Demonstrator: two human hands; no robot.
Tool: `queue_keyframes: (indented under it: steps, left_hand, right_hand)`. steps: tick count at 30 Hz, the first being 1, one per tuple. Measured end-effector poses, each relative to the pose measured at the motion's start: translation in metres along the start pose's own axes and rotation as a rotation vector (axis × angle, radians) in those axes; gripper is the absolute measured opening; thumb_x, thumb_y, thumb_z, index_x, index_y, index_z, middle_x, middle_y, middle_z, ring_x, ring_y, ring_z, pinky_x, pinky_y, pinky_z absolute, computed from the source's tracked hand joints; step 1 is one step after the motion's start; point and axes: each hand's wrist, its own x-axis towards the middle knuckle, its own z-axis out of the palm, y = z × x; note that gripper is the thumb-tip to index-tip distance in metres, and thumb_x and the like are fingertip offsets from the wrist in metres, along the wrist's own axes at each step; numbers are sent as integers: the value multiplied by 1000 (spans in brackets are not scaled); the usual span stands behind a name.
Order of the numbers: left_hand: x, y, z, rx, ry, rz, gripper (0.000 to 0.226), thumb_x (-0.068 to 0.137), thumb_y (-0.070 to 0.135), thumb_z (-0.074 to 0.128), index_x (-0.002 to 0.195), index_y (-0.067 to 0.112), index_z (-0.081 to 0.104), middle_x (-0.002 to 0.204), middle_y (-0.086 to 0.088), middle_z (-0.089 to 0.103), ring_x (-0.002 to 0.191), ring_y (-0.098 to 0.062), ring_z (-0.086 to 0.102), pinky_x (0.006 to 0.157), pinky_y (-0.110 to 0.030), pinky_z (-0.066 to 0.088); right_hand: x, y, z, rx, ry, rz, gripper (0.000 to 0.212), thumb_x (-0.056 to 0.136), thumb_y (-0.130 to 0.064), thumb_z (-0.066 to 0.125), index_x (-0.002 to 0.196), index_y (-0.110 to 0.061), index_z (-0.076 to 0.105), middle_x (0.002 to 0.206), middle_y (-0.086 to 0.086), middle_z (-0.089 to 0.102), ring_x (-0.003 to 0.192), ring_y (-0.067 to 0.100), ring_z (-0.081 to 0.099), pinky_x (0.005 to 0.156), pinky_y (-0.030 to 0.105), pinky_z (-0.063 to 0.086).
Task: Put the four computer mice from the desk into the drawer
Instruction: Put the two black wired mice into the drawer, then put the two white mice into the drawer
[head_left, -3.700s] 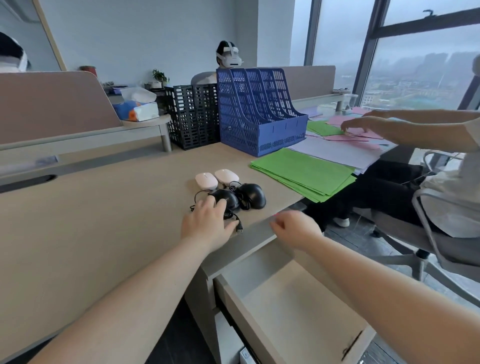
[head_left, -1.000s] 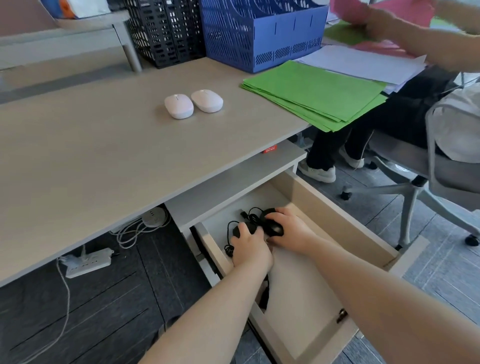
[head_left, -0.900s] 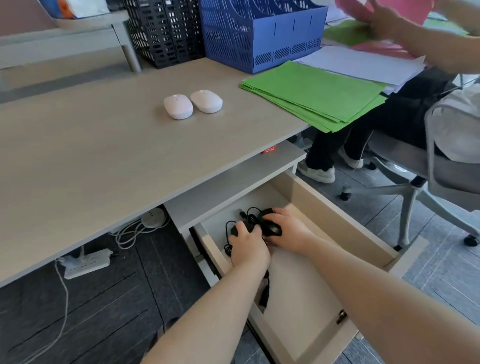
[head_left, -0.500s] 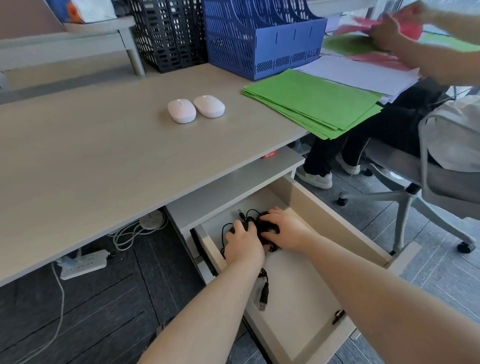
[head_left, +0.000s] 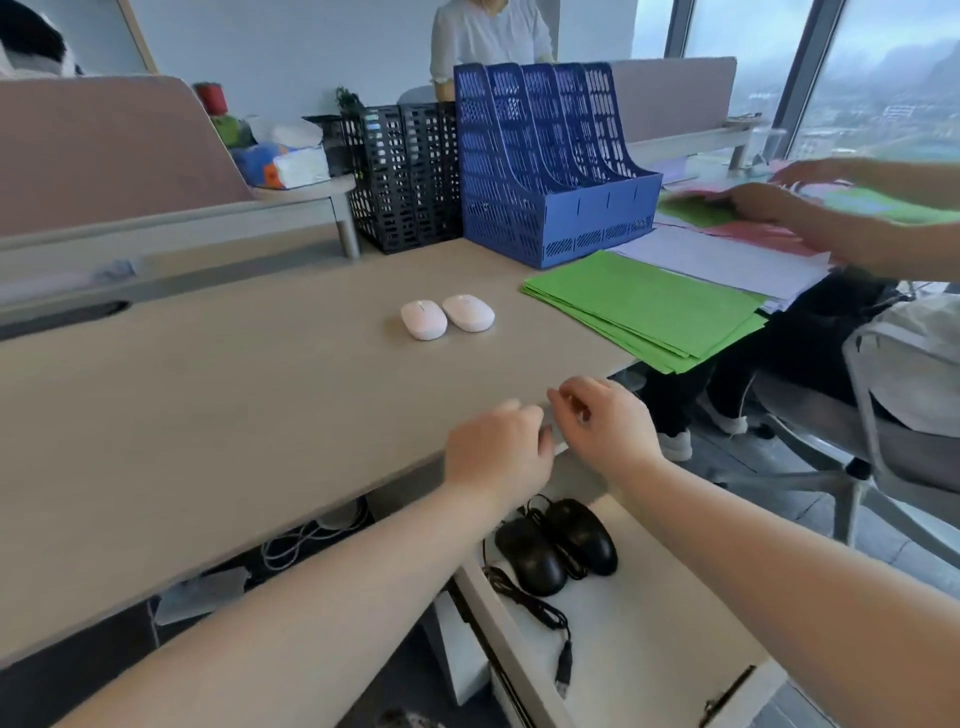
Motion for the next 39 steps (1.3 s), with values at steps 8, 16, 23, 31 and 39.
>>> queue_keyframes:
  steps: [8, 16, 23, 31, 39]
  left_hand:
    - [71, -93, 4, -127, 130, -308, 33, 93, 23, 50, 124, 12, 51, 135, -9, 42, 122, -30, 42, 92, -42, 44]
    - [131, -150, 42, -244, 125, -375, 48, 86, 25, 59, 129, 10, 44, 131, -13, 42, 121, -33, 43, 100, -37, 40]
    - [171, -163, 48, -178, 48, -376, 73, 88, 44, 52, 150, 28, 17, 161, -11, 6, 147, -31, 12, 120, -42, 19]
    - [159, -152, 38, -131, 98, -288, 40, 85, 38, 55, 119, 18, 54, 126, -9, 48, 112, -34, 53, 88, -39, 45]
    - [107, -126, 28, -152, 67, -301, 43, 85, 38, 56, 122, 16, 52, 128, -11, 47, 111, -34, 52, 92, -39, 46]
  right_hand:
    - [82, -32, 53, 4, -228, 102, 43, 93, -33, 53, 132, -15, 49, 137, 9, 50, 130, 28, 39, 103, 39, 38]
    - [146, -32, 109, -30, -272, 130, 60, 87, -41, 54, 141, -22, 37, 140, 9, 44, 132, 31, 37, 105, 43, 38]
    - [176, -28, 133, -69, -268, 114, 61, 90, -50, 45, 145, -27, 30, 145, 7, 43, 131, 31, 43, 102, 43, 40]
    - [171, -35, 122, -73, -264, 141, 47, 85, -38, 52, 129, -20, 46, 127, 14, 51, 119, 35, 48, 95, 42, 43]
    - [125, -47, 90, -34, -298, 161, 54, 83, -35, 53, 135, -23, 41, 129, 13, 47, 123, 34, 42, 99, 41, 39]
